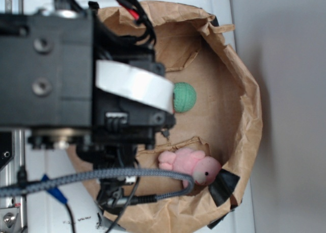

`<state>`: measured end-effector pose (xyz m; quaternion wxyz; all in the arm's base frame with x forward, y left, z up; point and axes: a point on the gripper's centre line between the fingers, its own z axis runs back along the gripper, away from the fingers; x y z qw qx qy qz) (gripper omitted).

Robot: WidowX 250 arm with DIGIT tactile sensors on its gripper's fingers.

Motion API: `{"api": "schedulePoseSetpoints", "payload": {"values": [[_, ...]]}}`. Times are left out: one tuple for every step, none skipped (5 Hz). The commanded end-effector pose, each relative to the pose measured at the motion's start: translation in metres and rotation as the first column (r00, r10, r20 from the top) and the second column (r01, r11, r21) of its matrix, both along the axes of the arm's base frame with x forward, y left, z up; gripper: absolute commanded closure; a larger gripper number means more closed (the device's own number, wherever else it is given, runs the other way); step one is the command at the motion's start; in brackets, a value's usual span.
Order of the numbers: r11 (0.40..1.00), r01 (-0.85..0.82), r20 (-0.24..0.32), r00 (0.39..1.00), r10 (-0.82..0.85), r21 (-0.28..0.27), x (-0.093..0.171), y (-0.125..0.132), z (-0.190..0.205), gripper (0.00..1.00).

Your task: Grab the green ball.

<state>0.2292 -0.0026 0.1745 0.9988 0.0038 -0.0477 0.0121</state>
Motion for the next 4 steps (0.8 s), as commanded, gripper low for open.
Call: {"api": "schedulePoseSetpoints", "payload": {"values": [[1.0, 0.009, 0.054, 0.998, -0.009, 0.002, 0.006, -0.003, 0.014, 0.0], [0.997, 0.046, 0.055, 0.997, -0.049, 0.059, 0.029, 0.001, -0.021, 0.0], [0.996, 0.057, 0.063, 0.996, -0.061, 0.072, 0.039, 0.003, -0.037, 0.0], [0.994, 0.048, 0.046, 0.998, -0.053, 0.103, 0.061, 0.008, -0.063, 0.0]]}}
